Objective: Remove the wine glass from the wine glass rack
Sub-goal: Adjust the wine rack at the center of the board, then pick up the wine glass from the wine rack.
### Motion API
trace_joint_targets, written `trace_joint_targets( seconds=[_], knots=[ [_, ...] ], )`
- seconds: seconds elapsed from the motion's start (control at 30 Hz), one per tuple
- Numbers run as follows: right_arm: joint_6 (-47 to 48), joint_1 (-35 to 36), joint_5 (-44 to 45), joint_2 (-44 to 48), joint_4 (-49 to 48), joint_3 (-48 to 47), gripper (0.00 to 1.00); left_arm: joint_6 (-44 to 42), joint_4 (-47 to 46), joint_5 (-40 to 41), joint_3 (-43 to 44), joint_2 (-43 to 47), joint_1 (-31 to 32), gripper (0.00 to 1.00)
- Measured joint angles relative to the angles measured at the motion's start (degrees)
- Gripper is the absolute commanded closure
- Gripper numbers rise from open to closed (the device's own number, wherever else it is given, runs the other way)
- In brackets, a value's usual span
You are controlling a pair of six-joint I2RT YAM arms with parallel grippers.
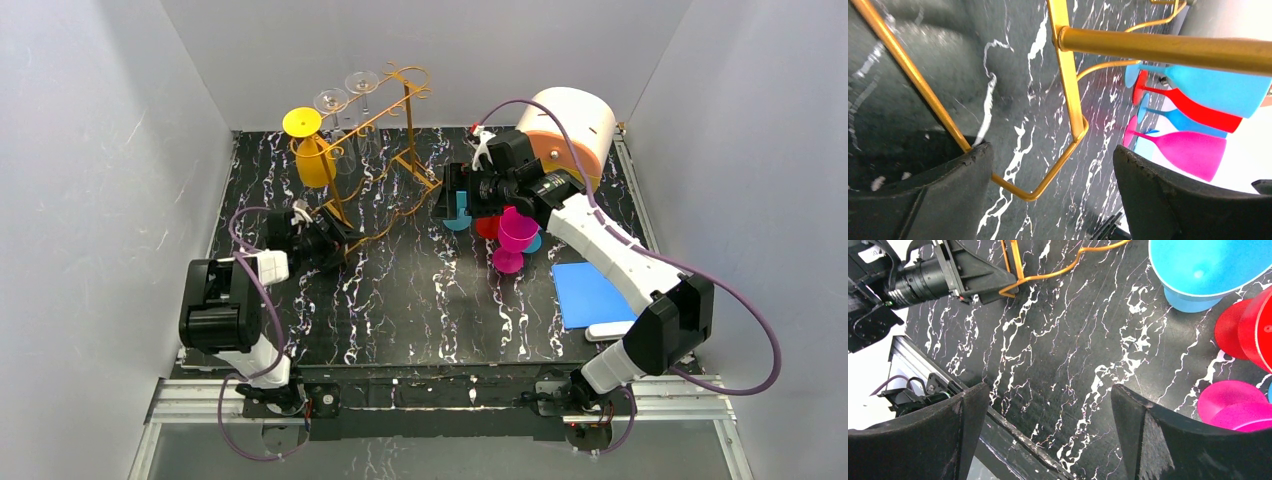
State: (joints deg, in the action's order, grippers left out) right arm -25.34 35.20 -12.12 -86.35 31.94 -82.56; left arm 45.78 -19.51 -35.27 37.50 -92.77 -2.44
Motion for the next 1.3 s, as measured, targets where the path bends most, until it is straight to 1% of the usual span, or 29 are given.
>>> trace_joint_targets(
  seconds=[0.13, 0.27, 0.4, 0.7, 0.8, 0.93, 0.97, 1.03, 1.07, 1.17, 1.3],
  knots=[
    [0.0, 0.0, 0.0, 0.3, 0.0, 0.0, 0.01, 1.8, -0.9, 1.5, -2.2, 2.1, 3.1, 0.14],
    [-0.1, 0.0, 0.0, 0.3, 0.0, 0.0, 0.01, 2.1, 1.2, 3.5, -2.8, 4.4, 4.9, 0.07],
    [-0.3, 0.0, 0.0, 0.3, 0.0, 0.0, 0.01, -0.6, 9.5, 8.7, -2.3, 10.6, 5.1, 0.03],
    [-0.4, 0.0, 0.0, 0.4, -0.1, 0.0, 0.01, -6.9, 26.6, 20.8, 5.1, 19.0, 4.6, 0.02],
    [-0.4, 0.0, 0.0, 0.4, -0.1, 0.0, 0.01, -8.2, 31.1, 22.7, 7.3, 22.4, 1.0, 0.02],
    [-0.4, 0.0, 0.9, 0.6, -0.1, 0.0, 0.01, -9.2, 35.6, 23.4, 9.8, 26.3, -10.4, 0.02],
    [-0.4, 0.0, 1.4, 0.8, -0.1, 0.0, 0.01, -9.6, 37.1, 23.3, 11.6, 26.5, -13.4, 0.02],
    [-0.5, 0.0, 2.3, 1.5, -0.4, 0.0, 0.01, -10.0, 39.0, 23.1, 15.6, 26.1, -17.3, 0.02],
    [-0.5, -0.1, 2.8, 1.9, -0.6, 0.0, 0.01, -10.1, 39.5, 22.9, 17.4, 25.8, -18.3, 0.02],
    [-0.5, -0.1, 4.7, 4.1, -1.9, 0.6, 0.01, -10.1, 40.7, 21.1, 26.6, 23.8, -19.8, 0.02],
    [-0.4, -0.2, 7.5, 6.7, -2.6, 1.0, 0.01, -8.6, 38.5, 16.7, 37.4, 21.0, -19.9, 0.02]
  ],
)
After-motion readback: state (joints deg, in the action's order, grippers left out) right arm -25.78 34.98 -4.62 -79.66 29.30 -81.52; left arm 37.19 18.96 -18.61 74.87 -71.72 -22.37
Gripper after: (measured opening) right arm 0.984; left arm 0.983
